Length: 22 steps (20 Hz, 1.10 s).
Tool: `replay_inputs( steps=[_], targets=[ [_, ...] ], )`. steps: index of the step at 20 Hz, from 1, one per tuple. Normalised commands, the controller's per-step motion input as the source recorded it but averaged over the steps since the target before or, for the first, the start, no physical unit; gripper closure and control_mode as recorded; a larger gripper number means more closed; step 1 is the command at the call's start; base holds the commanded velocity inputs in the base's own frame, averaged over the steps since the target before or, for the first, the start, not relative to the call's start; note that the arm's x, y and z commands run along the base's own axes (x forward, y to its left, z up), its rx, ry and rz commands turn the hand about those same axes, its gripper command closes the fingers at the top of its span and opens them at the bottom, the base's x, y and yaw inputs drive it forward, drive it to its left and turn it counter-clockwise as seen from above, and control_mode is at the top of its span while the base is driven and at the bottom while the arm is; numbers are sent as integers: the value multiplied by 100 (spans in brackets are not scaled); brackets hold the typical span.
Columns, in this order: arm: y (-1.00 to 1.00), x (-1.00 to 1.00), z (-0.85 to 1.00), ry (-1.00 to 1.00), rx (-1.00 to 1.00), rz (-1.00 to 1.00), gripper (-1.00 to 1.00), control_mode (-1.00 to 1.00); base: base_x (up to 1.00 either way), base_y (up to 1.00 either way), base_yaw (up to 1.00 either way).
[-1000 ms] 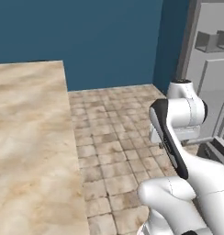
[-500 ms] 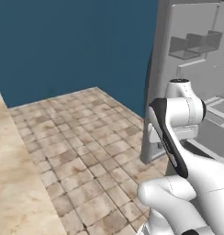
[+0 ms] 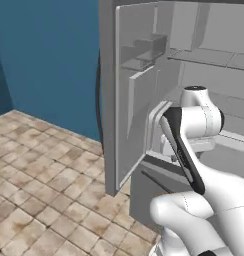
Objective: Grab the garlic and onion from the fridge, place them in the blender, close the lid, and turn on the blender to create a marinade.
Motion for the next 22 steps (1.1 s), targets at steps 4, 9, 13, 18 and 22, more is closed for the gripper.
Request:
replay_inputs(
  steps=[4, 9, 13, 18, 22],
  targets=[
    [0, 0, 0, 0, 0, 0, -100, 100, 76, 41, -64],
    [0, 0, 0, 0, 0, 0, -100, 100, 93, 10, -59],
    [0, 0, 0, 0, 0, 0, -100, 100, 68, 6, -60],
    [0, 0, 0, 0, 0, 0, -100, 100, 45, 24, -53],
    [0, 0, 0, 0, 0, 0, -100, 100, 31, 15, -45]
  ],
)
